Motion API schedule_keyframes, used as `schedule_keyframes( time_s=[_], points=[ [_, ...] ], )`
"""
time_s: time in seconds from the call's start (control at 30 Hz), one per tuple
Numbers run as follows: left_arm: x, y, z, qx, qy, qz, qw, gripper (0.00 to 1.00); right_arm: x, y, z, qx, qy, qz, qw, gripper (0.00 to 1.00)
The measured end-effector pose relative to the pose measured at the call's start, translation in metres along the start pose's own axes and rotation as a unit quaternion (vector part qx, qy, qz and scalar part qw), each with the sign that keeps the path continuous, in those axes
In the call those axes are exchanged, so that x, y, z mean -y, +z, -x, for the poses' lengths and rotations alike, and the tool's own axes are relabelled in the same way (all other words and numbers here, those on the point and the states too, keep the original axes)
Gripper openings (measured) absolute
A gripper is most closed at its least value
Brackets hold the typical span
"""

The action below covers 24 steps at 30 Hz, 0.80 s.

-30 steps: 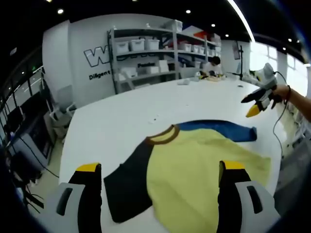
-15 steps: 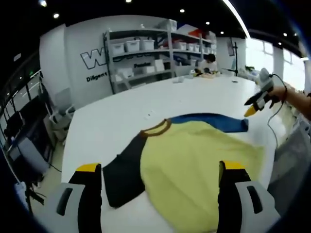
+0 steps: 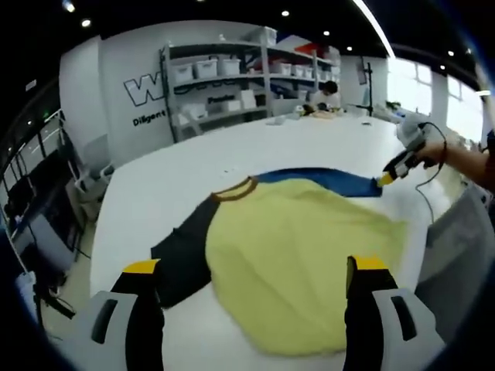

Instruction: Fold the garment on the visible template until the final outline fits inside the template.

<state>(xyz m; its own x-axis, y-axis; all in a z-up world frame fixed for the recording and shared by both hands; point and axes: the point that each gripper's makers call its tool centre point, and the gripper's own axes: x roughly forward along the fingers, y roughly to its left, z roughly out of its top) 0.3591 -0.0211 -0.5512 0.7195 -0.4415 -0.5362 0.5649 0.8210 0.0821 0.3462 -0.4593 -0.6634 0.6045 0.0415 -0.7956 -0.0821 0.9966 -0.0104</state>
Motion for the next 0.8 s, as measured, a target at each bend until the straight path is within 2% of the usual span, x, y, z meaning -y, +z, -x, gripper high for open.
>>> schedule_keyframes(
  time_s=[0.2, 0.3, 0.37, 0.47, 0.57, 0.63, 0.67, 0.73, 0.77, 0.8],
  points=[
    [0.005, -0.013, 0.008, -0.007, 0.000, 0.007, 1.0000, 0.97, 0.002, -0.011, -0.010, -0.005, -0.007, -0.033, 0.9994, 0.62],
    [0.007, -0.016, 0.010, -0.004, -0.007, 0.017, 0.9998, 0.97, -0.001, -0.015, -0.013, -0.010, -0.005, -0.034, 0.9994, 0.62],
    [0.009, -0.019, 0.013, -0.001, -0.009, 0.027, 0.9996, 0.97, 0.001, -0.013, -0.014, 0.002, -0.011, -0.016, 0.9998, 0.62],
    [0.014, -0.020, 0.017, 0.006, -0.011, 0.041, 0.9991, 0.96, 0.002, -0.012, -0.014, 0.005, -0.013, -0.021, 0.9997, 0.61],
    [0.014, -0.022, 0.020, 0.007, -0.004, 0.051, 0.9987, 0.89, 0.003, -0.010, -0.015, 0.013, -0.014, -0.020, 0.9996, 0.58],
    [0.009, -0.026, 0.023, 0.000, 0.018, 0.042, 0.9989, 0.91, 0.004, -0.009, -0.014, 0.016, -0.015, -0.020, 0.9995, 0.48],
    [0.008, -0.028, 0.024, -0.003, 0.024, 0.036, 0.9991, 0.91, 0.005, -0.007, -0.014, 0.020, -0.015, -0.017, 0.9995, 0.35],
    [0.007, -0.032, 0.028, -0.009, 0.033, 0.029, 0.9990, 0.89, 0.006, -0.006, -0.014, 0.022, -0.015, -0.012, 0.9996, 0.16],
    [0.007, -0.032, 0.030, -0.008, 0.035, 0.029, 0.9989, 0.89, 0.009, -0.005, -0.014, 0.023, -0.022, -0.008, 0.9995, 0.10],
    [0.007, -0.033, 0.031, -0.007, 0.034, 0.028, 0.9990, 0.90, 0.011, -0.005, -0.015, 0.022, -0.027, -0.002, 0.9994, 0.09]
  ],
)
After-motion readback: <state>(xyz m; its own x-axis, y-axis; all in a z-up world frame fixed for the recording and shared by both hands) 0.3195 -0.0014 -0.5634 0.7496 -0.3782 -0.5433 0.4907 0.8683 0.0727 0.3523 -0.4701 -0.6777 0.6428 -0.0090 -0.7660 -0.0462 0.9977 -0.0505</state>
